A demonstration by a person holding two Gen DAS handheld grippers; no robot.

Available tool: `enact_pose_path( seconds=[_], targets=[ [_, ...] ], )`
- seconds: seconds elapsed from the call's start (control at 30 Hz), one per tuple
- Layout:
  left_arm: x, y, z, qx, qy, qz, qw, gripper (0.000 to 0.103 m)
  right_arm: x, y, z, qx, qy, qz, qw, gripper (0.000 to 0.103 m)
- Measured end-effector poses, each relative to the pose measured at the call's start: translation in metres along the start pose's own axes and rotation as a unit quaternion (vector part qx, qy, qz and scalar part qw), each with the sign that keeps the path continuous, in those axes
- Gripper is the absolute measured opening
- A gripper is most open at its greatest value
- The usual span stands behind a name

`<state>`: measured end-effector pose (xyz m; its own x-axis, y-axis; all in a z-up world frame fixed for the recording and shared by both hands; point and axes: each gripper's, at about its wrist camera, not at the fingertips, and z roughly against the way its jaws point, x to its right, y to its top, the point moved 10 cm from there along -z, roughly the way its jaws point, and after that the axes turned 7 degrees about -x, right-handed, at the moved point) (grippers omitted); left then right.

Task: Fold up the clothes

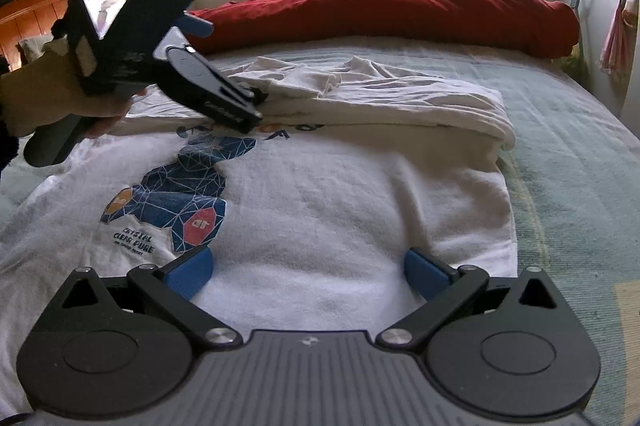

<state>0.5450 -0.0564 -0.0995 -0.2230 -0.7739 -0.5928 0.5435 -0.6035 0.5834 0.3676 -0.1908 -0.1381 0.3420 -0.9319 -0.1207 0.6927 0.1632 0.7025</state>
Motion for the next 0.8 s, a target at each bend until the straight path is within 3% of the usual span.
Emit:
enact_pose_path(
  seconds=[0.1,0.2,0.33,0.4,0.5,0.67,0.73,0.8],
  targets=[
    [-0.005,0.001,-0.002,-0.005,0.007,0.018,0.9998,0.1,0.0,0.0,0.0,0.001,0.001,-0.001,1.0,0.103],
    [-0.022,-0.013,-0.004,-0.033,-0.002,0.075,0.9967,0.1,0.0,0.0,0.0,0.001,0.0,0.0,1.0,0.103],
    [-0.044,-0.039,-0.008,-0.064,-0.019,0.158,0.9852,0.1,0.0,0.0,0.0,0.001,0.0,0.001,1.0,0.103],
    [-0.047,-0.049,-0.008,-0.069,-0.029,0.175,0.9817,0.1,-0.001,0.0,0.0,0.001,0.0,0.001,1.0,0.103],
    [-0.04,-0.05,-0.005,-0.055,-0.027,0.154,0.9862,0.098,-0.001,-0.001,0.0,0.002,-0.001,0.002,1.0,0.103],
    [-0.009,-0.03,0.0,-0.004,-0.002,0.046,0.999,0.098,0.0,-0.001,0.0,0.004,0.001,0.001,1.0,0.103],
    [0.003,-0.022,0.0,0.017,0.02,-0.002,0.9996,0.098,0.0,-0.001,0.0,0.004,0.001,0.001,1.0,0.103],
    [0.004,-0.017,0.0,0.024,0.019,-0.001,0.9995,0.098,0.0,-0.001,0.0,0.004,0.001,0.001,1.0,0.103]
  ],
)
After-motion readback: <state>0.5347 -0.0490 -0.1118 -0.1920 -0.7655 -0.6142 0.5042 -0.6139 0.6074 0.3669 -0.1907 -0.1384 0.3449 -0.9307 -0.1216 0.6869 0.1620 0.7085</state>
